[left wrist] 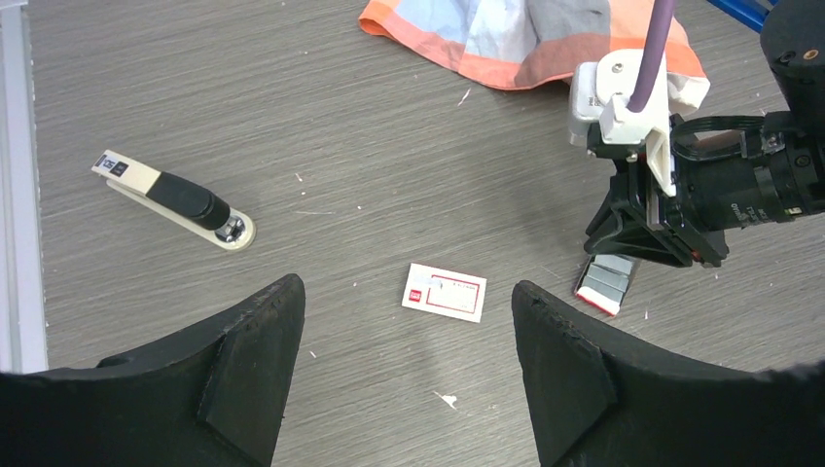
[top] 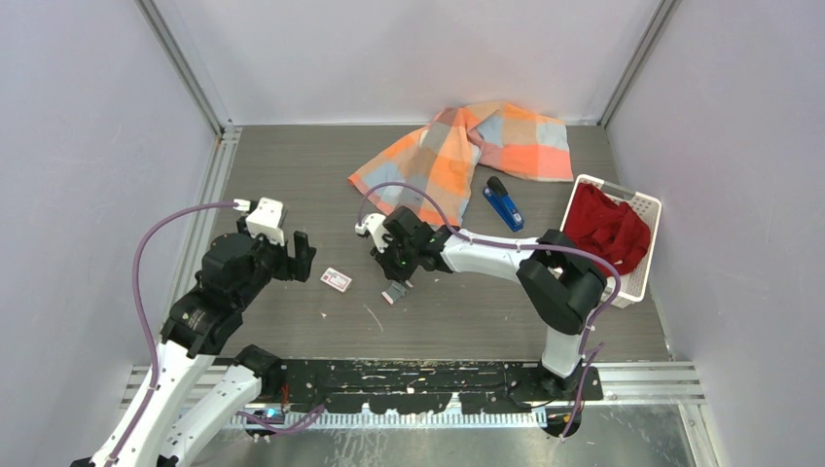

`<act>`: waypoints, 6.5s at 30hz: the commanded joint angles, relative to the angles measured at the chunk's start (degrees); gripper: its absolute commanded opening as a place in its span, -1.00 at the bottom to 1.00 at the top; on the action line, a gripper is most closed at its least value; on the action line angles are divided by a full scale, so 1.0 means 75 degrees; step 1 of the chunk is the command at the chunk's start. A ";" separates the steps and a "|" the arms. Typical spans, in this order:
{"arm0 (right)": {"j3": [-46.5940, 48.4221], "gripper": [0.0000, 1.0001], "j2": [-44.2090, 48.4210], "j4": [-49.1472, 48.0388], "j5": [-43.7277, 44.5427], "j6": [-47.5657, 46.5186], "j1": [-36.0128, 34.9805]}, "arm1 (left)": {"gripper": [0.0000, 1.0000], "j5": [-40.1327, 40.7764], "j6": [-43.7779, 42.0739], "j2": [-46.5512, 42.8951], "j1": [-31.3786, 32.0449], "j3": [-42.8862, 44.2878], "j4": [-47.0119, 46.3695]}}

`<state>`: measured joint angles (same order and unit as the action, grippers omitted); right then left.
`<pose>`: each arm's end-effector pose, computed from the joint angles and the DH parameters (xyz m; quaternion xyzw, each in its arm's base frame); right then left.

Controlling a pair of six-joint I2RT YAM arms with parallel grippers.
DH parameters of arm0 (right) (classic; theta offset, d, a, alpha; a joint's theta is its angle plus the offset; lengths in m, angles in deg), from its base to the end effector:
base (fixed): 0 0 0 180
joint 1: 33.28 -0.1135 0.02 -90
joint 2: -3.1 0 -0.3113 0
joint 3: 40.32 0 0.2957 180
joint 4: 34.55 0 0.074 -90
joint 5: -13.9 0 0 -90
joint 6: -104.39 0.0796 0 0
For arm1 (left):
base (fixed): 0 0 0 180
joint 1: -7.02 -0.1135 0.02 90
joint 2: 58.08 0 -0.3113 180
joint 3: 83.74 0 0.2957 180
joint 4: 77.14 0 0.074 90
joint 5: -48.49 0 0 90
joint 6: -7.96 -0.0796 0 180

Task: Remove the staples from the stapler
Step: Place the staple in the staple box, then adjust the staple box at the center of the board.

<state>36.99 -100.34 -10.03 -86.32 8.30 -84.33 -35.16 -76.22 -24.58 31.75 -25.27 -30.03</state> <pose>0.2747 0.3623 0.1682 -0.4749 0.8093 0.2057 0.2778 0.1584 -0.0632 0.3524 0.1056 0.8223 -0.1025 0.5497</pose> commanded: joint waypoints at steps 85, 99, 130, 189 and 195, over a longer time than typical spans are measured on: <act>-0.0104 -0.46 0.2636 0.1200 -0.4852 -0.2317 0.1830 | 0.55 -0.0668 0.0125 0.0549 -0.0062 -0.0027 -0.0497; -0.0204 -0.43 0.2918 0.1197 -0.5094 -0.2394 0.1855 | 0.55 -0.0819 0.0137 0.0825 -0.0094 -0.0027 -0.0498; -0.0515 -0.40 0.3444 0.0927 -0.5539 -0.2236 0.1838 | 0.38 -0.2469 0.1003 0.3878 -0.1285 0.0515 -0.0318; -0.0639 -0.35 0.3396 0.0947 -0.5259 -0.2489 0.1527 | -0.21 -0.3671 0.2064 0.7800 -0.1564 0.0882 0.0852; -0.0757 -0.16 0.3316 0.0974 -0.5284 -0.2899 0.1531 | -0.19 -0.3282 0.2129 0.7197 -0.1499 0.0816 0.0733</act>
<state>31.63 -76.65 -1.37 -125.70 -10.36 -72.66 -61.85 -61.16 34.76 20.30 -19.50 -24.24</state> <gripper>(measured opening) 0.388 0.400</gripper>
